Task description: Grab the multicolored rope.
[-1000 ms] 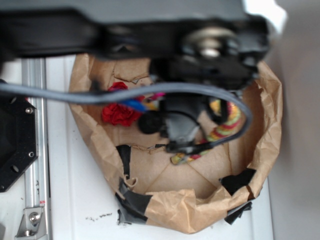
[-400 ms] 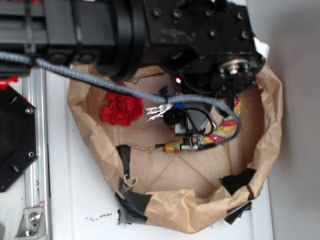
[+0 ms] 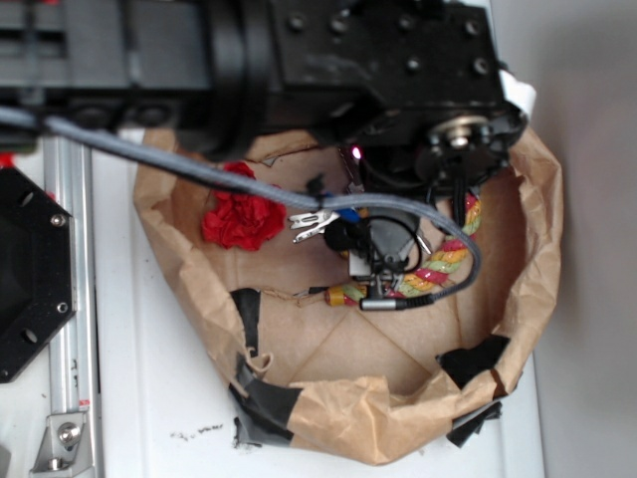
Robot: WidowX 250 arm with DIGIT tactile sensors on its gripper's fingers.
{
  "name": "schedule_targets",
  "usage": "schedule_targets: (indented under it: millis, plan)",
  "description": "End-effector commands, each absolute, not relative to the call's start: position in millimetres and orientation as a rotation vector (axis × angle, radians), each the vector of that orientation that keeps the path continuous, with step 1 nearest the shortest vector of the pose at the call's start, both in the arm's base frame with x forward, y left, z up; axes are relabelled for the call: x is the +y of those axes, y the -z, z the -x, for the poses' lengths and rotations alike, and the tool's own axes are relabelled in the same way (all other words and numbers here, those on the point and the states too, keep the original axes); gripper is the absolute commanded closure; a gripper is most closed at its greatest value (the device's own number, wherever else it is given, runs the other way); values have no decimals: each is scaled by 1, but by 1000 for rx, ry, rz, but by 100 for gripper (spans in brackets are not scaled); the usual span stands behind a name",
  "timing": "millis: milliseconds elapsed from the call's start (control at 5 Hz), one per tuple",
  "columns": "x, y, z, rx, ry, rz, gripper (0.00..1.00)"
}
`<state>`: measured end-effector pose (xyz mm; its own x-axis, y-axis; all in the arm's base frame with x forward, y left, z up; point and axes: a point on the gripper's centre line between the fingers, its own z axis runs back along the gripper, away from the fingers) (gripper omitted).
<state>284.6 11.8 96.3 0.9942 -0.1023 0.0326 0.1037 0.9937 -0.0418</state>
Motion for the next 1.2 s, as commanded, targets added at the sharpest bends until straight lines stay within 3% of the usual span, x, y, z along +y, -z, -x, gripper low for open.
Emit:
schedule_targets:
  millis: [0,200,600,800,1000]
  plan:
    - [-19,-91,-312,-141,466,-11,0]
    - [-26,-66,-315,-88,389,-29,0]
    - [-33,-41,-305,20,90,39,0]
    - [-31,-24,-309,64,47,59,10]
    - [-30,-13,-306,78,13,65,100]
